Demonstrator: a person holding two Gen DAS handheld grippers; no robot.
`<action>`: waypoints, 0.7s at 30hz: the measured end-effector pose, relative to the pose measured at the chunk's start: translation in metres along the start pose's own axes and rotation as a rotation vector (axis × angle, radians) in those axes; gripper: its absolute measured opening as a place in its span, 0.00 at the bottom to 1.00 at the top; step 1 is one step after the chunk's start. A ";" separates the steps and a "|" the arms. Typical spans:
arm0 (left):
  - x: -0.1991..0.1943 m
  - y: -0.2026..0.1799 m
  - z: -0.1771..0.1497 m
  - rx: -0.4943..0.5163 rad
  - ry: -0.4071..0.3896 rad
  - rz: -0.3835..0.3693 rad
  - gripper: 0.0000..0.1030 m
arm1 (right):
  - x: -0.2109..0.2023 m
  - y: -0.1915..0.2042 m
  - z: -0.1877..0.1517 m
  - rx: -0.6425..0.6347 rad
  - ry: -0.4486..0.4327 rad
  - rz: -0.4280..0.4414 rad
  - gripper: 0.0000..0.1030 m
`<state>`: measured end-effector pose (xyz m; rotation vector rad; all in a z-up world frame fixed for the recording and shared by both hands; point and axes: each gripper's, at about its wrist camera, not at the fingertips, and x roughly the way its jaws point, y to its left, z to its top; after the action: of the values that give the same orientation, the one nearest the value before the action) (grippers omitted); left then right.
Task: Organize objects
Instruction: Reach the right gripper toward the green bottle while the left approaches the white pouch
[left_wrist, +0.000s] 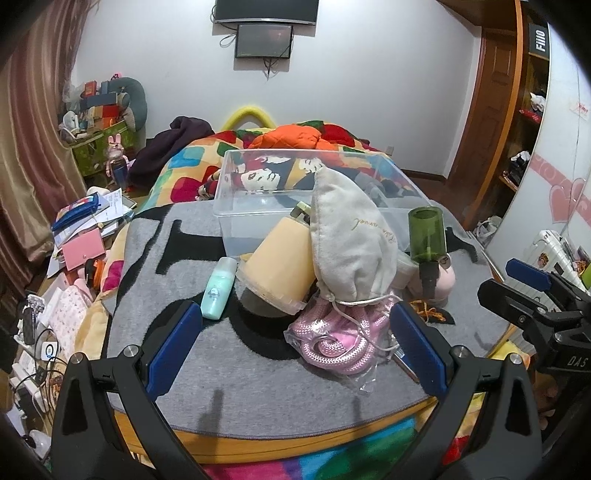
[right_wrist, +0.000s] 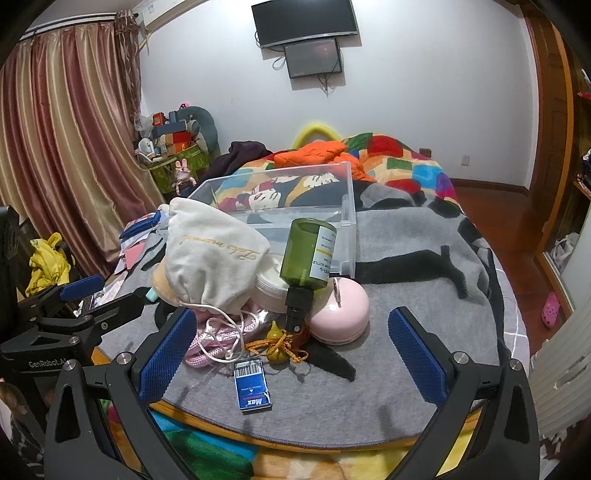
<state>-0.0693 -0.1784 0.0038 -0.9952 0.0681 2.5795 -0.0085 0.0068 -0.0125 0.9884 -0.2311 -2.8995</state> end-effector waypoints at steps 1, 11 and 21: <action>0.001 0.000 0.000 0.000 0.004 -0.001 1.00 | 0.001 -0.001 0.000 -0.002 0.003 0.001 1.00; 0.014 -0.004 0.013 0.010 0.028 -0.018 1.00 | 0.013 -0.013 0.008 -0.006 0.025 0.020 0.97; 0.036 -0.013 0.033 0.016 0.042 -0.057 1.00 | 0.033 -0.036 0.019 0.032 0.056 0.041 0.82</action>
<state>-0.1101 -0.1484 0.0054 -1.0303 0.0708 2.5035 -0.0469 0.0410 -0.0241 1.0546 -0.2923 -2.8357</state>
